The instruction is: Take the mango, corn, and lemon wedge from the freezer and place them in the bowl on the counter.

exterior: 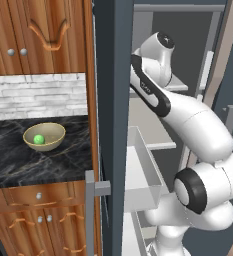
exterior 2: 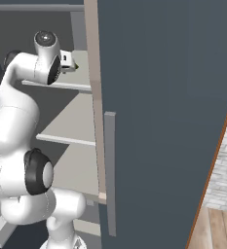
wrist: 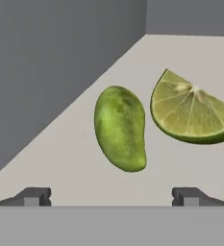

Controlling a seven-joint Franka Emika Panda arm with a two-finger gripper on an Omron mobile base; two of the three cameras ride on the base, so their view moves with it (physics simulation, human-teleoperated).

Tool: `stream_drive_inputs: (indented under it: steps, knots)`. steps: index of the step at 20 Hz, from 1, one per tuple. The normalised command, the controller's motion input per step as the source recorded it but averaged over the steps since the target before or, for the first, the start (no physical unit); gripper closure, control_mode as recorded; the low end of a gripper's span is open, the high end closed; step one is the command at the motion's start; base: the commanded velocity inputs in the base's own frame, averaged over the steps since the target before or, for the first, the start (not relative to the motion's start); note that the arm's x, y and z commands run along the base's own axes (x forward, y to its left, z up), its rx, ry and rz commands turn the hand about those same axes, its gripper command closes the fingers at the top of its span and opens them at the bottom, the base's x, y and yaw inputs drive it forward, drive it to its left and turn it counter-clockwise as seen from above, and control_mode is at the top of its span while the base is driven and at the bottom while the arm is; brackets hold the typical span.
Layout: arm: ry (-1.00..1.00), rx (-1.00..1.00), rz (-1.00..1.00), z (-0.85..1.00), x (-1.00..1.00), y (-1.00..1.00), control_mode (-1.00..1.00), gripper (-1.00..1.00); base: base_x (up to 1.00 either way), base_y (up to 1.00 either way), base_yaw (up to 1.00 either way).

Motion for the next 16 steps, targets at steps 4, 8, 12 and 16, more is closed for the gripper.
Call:
stream_drive_inputs:
  steps: [4, 8, 12, 16]
  knots:
    - [0.0, 0.0, 0.06, -0.11, 0.42, 0.07, -1.0, -1.0, 0.0, 0.0, 0.0]
    - [0.0, 0.0, 0.04, -0.09, 0.5, 0.07, -1.0, -1.0, 0.0, 0.0, 0.0]
    - [0.0, 0.0, 0.03, -0.13, 0.41, 0.1, -1.0, -1.0, 0.0, 0.0, 0.0]
    - [0.02, 0.0, 0.03, -0.07, 0.24, 0.13, -1.0, -1.0, 0.0, 0.0, 0.0]
